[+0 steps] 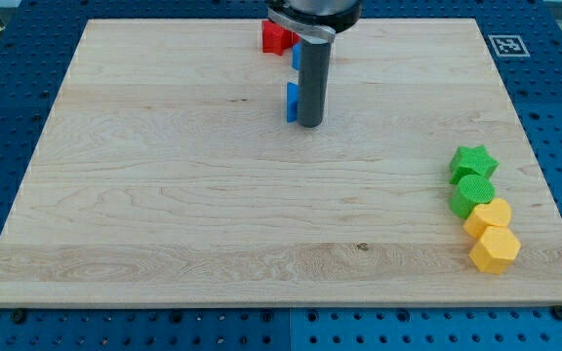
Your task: Move blue cube into the red star
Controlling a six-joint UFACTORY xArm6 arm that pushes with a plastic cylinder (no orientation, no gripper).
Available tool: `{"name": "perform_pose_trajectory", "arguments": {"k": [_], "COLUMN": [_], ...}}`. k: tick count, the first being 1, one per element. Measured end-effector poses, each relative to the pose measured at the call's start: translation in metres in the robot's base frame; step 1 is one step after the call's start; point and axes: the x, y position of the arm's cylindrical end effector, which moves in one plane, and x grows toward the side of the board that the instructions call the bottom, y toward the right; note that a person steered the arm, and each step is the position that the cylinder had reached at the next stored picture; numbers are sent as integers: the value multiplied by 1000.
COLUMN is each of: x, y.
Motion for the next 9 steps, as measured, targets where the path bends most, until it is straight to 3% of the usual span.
{"name": "perform_pose_trajectory", "arguments": {"k": [6, 9], "x": [-2, -40], "y": [-28, -30]}}
